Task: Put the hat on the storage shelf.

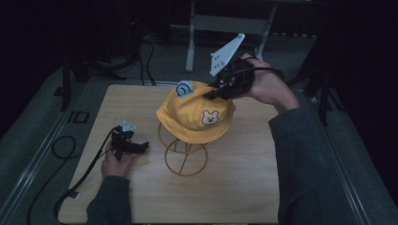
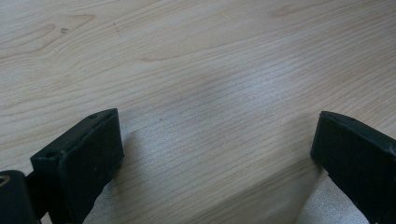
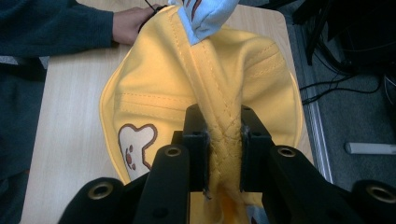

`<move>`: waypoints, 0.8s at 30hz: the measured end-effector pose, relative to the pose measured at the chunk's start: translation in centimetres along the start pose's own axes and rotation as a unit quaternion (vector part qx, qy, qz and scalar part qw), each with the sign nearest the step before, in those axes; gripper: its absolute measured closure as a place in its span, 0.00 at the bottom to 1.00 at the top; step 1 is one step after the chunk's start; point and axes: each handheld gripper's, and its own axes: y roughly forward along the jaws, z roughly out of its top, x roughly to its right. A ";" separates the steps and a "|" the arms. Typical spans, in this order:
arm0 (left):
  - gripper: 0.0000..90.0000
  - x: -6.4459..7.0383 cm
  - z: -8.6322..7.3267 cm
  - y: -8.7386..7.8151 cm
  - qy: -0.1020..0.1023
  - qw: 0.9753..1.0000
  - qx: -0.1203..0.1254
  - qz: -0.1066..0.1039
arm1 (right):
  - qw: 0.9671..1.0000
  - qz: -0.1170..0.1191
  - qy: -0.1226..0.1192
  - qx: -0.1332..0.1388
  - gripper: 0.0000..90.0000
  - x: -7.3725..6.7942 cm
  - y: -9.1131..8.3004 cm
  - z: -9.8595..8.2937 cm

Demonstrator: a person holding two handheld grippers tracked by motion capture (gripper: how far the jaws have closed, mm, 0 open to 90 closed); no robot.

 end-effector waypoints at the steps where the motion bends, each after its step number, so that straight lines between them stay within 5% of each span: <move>1: 0.02 0.0 0.0 0.0 0.000 1.000 0.000 0.000 | 1.000 0.001 0.000 0.000 0.86 0.0 0.1 0.1; 24: 0.02 0.0 0.0 0.0 0.000 1.000 0.000 -0.001 | 1.000 0.023 -0.011 -0.017 0.85 -0.2 2.9 1.9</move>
